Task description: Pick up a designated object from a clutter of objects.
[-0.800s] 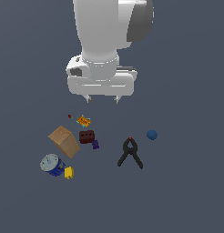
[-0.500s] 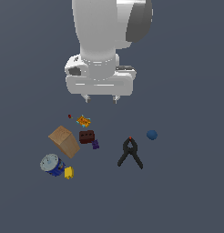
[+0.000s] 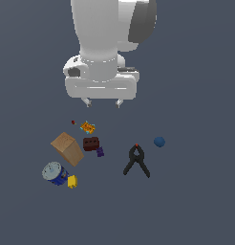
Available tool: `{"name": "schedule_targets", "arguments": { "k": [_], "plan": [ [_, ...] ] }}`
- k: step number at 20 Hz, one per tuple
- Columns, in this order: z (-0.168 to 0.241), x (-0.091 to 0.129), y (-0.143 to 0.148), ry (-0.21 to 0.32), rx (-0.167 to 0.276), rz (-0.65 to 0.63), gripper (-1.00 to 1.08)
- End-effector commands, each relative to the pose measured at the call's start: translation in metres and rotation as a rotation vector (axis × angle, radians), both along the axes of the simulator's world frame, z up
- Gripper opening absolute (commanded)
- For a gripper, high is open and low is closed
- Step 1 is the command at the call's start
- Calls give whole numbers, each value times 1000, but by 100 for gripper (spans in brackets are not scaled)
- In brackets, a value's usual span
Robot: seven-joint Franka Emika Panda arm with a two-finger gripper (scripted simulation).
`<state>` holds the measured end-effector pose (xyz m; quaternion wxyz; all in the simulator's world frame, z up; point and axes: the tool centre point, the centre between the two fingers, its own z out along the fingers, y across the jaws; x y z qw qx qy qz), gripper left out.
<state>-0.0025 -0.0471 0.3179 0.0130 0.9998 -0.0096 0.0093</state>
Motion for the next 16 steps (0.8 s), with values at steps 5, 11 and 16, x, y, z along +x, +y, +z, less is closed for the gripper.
{"name": "schedule_targets", "arguments": {
  "k": [5, 11, 16],
  "plan": [
    [-10, -1, -9, 4, -10, 32, 100],
    [-32, -5, -29, 14, -28, 101, 100],
    [-58, -11, -51, 28, -45, 190, 100]
  ]
}}
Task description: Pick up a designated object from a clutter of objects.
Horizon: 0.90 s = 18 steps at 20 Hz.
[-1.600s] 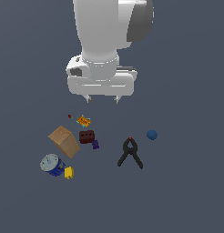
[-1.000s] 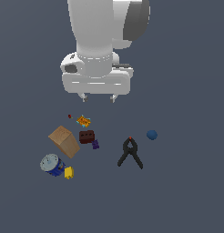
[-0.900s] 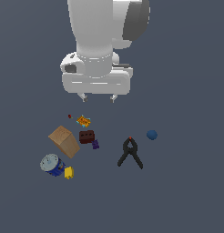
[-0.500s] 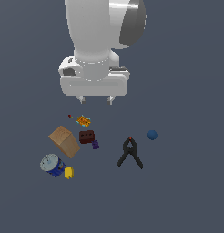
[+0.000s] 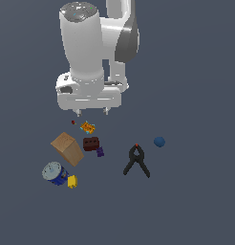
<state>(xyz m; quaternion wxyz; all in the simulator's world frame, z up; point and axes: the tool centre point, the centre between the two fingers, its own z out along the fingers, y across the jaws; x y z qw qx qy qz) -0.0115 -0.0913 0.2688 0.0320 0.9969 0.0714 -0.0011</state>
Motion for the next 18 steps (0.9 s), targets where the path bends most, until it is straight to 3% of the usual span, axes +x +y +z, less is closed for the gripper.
{"name": "schedule_targets", "arguments": {
  "k": [1, 18],
  "plan": [
    [-14, -4, -12, 9, -8, 49, 100],
    [-112, -53, -83, 64, -16, 428, 100]
  ]
}}
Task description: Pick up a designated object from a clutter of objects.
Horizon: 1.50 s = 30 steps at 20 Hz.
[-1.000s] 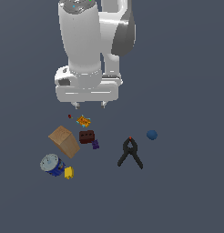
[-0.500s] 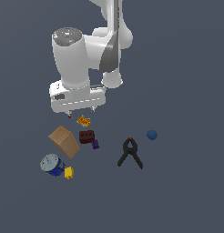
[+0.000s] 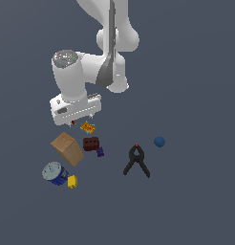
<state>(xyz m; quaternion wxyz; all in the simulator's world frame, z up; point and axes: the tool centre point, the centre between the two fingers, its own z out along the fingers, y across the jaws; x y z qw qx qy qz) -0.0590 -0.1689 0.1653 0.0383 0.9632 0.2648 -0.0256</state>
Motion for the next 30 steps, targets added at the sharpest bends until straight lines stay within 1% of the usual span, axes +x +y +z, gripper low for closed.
{"name": "schedule_targets", "arguments": {
  "k": [1, 9, 17, 24, 30],
  "plan": [
    [-13, -9, -8, 7, 5, 59, 100],
    [-52, -39, -26, 18, 33, 244, 100],
    [-83, -66, -34, 12, 67, 411, 100],
    [-97, -80, -35, 0, 87, 499, 100],
    [-101, -84, -34, -5, 93, 527, 100]
  ]
}}
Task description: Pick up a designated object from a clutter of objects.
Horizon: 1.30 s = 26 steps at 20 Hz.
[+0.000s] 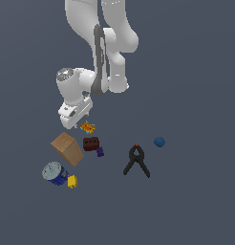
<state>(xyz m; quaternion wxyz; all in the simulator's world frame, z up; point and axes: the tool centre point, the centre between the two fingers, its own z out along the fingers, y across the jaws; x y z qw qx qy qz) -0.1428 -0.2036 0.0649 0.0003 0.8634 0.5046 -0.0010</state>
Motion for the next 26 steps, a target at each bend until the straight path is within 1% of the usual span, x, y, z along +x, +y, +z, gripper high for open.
{"name": "schedule_targets", "arguments": {
  "k": [1, 7, 17, 23, 24, 26],
  "plan": [
    [-1, -1, 0, -2, 1, 7, 100],
    [-5, -1, 0, 0, 1, 3, 100],
    [-40, -2, 0, 0, 1, 7, 100],
    [-48, -1, 0, 0, 1, 7, 100],
    [-48, -1, 0, 0, 1, 7, -100],
    [-48, -1, 0, 0, 1, 7, -100]
  ]
}}
